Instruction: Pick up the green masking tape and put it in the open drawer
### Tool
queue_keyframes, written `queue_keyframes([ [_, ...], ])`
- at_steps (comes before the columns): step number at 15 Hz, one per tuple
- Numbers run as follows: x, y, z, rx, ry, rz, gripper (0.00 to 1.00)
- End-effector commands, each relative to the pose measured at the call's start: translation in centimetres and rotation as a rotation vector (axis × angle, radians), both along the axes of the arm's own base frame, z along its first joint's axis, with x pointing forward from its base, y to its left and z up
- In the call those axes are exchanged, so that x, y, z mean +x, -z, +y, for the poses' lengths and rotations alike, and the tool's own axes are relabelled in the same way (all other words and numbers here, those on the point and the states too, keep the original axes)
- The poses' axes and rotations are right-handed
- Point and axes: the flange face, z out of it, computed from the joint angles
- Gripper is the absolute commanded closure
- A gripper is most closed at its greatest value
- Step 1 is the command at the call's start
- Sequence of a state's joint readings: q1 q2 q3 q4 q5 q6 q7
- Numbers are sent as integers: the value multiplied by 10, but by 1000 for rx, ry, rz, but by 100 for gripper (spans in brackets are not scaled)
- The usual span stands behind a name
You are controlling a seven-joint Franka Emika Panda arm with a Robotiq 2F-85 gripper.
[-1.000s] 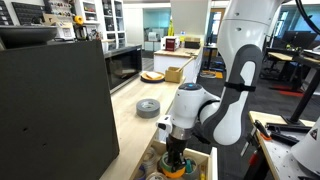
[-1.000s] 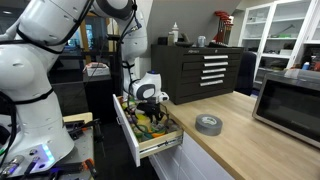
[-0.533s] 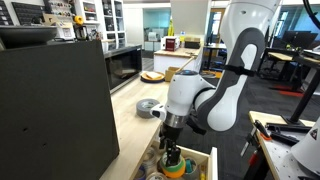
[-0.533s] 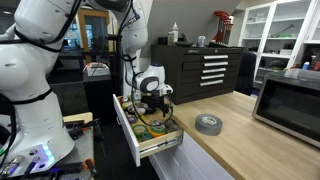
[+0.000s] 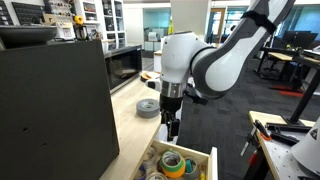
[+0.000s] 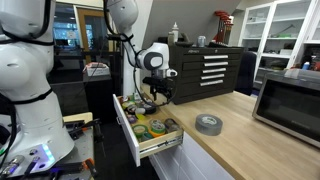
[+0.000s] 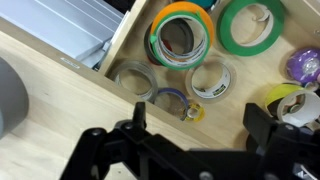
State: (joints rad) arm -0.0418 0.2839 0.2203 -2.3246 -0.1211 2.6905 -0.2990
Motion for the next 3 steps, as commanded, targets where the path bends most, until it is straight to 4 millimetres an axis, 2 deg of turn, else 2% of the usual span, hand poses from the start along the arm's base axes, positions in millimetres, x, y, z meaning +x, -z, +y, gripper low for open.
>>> queue_keyframes([
  [1,0,-41,-7,-51,97,13,0],
  [2,3,-22,-4,-23,44,7,0],
  [3,4,-30,-6,-30,58,5,0],
])
